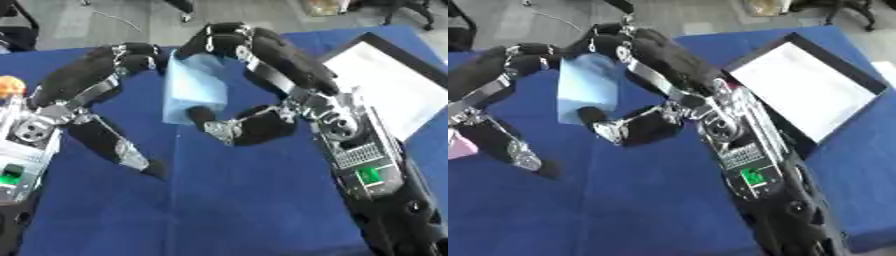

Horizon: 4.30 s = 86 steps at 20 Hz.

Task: Pick up the objects with one hand, pass them to the other hand, and then place them into the box on the other side of the table.

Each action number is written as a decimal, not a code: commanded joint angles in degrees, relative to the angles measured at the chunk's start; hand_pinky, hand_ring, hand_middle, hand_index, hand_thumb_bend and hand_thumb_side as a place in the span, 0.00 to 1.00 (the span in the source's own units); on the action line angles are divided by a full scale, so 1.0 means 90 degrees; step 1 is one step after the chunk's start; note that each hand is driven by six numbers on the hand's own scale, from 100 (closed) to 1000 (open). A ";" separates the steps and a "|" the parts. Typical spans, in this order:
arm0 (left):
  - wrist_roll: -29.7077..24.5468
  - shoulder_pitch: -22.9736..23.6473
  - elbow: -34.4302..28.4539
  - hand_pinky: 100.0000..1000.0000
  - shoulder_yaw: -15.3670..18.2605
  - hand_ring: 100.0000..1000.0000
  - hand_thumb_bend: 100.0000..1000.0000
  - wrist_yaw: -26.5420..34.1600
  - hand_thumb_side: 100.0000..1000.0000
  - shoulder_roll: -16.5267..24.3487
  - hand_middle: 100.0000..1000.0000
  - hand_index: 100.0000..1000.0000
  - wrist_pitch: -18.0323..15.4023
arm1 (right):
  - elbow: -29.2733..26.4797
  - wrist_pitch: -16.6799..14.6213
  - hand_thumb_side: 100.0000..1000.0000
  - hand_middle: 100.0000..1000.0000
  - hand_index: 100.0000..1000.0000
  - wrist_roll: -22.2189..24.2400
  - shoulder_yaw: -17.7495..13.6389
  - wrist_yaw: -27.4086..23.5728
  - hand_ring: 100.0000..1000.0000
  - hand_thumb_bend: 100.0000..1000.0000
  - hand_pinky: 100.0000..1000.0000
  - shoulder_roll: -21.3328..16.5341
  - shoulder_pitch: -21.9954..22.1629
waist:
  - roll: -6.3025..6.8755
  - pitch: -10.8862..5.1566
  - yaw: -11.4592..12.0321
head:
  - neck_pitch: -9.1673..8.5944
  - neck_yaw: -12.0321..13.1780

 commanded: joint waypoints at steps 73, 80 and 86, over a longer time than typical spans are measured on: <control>0.2298 0.1625 -0.0396 0.83 0.1244 0.57 0.80 0.0809 0.57 -0.0795 0.60 0.78 0.1039 | 0.5914 0.0352 0.58 0.95 1.00 -0.2241 -0.2500 0.1367 0.97 0.42 0.88 -0.3016 -0.0756 | -0.0051 -0.0147 0.0323 | -0.0016 -0.0698; 0.2326 0.1627 -0.0362 0.83 0.1293 0.57 0.80 0.0735 0.56 -0.0781 0.60 0.78 0.1074 | 0.4763 -0.0271 0.27 0.87 1.00 -0.2967 -0.2574 0.1428 0.92 0.28 0.86 -0.2411 -0.0861 | -0.0030 -0.0157 0.0309 | -0.0016 -0.0621; 0.2291 0.1605 -0.0286 0.83 0.1340 0.58 0.80 0.0527 0.54 -0.0702 0.62 0.79 0.1117 | 0.1461 -0.0320 0.22 0.81 1.00 -0.3041 -0.1990 0.0668 0.90 0.14 0.84 -0.1251 0.0010 | 0.0002 -0.0137 0.0282 | -0.0016 -0.0494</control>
